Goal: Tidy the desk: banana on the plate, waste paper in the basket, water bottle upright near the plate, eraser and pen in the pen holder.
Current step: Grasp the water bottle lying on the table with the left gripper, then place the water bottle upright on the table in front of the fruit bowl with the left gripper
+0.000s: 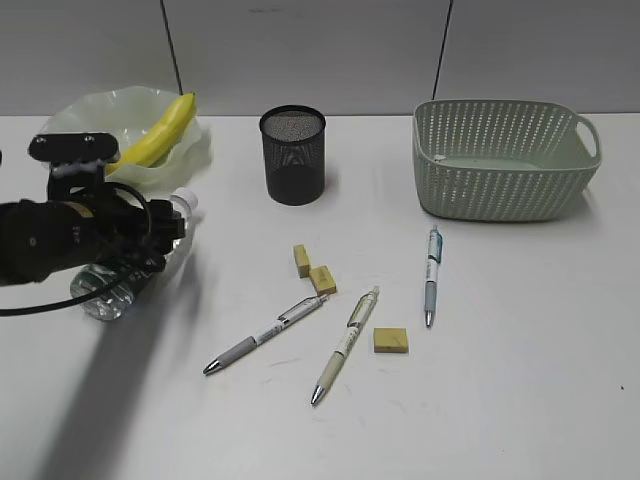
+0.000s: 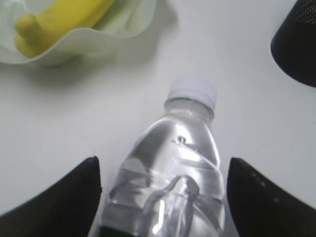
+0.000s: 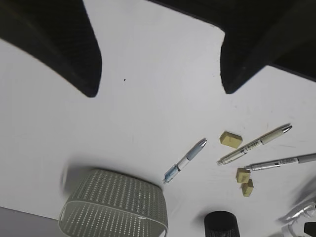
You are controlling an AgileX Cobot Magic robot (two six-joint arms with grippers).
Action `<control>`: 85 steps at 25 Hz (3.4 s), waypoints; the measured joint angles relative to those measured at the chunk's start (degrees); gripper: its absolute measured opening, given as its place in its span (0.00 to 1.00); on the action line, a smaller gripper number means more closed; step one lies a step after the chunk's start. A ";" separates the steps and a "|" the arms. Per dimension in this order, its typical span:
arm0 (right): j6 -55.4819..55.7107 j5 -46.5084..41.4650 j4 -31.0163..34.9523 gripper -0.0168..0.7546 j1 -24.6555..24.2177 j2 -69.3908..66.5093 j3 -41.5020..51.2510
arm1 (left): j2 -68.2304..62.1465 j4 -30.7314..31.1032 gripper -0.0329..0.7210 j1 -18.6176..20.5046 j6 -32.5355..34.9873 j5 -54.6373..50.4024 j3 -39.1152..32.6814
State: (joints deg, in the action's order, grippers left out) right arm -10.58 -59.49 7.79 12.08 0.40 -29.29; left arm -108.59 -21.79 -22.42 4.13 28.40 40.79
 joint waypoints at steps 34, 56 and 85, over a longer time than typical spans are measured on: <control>0.02 0.00 0.00 0.78 0.00 0.00 0.00 | -19.80 15.58 0.79 8.35 -13.79 -84.37 53.52; 0.02 0.00 0.00 0.78 0.00 0.00 0.00 | -5.09 19.60 0.68 5.47 -14.99 -86.29 54.60; 0.07 0.00 0.00 0.78 0.00 0.00 0.00 | 20.28 33.85 0.68 5.47 -14.99 -12.57 -0.26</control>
State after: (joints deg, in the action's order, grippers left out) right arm -10.51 -59.49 7.79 12.08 0.40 -29.29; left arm -88.32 12.06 -16.95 -10.86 15.83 40.54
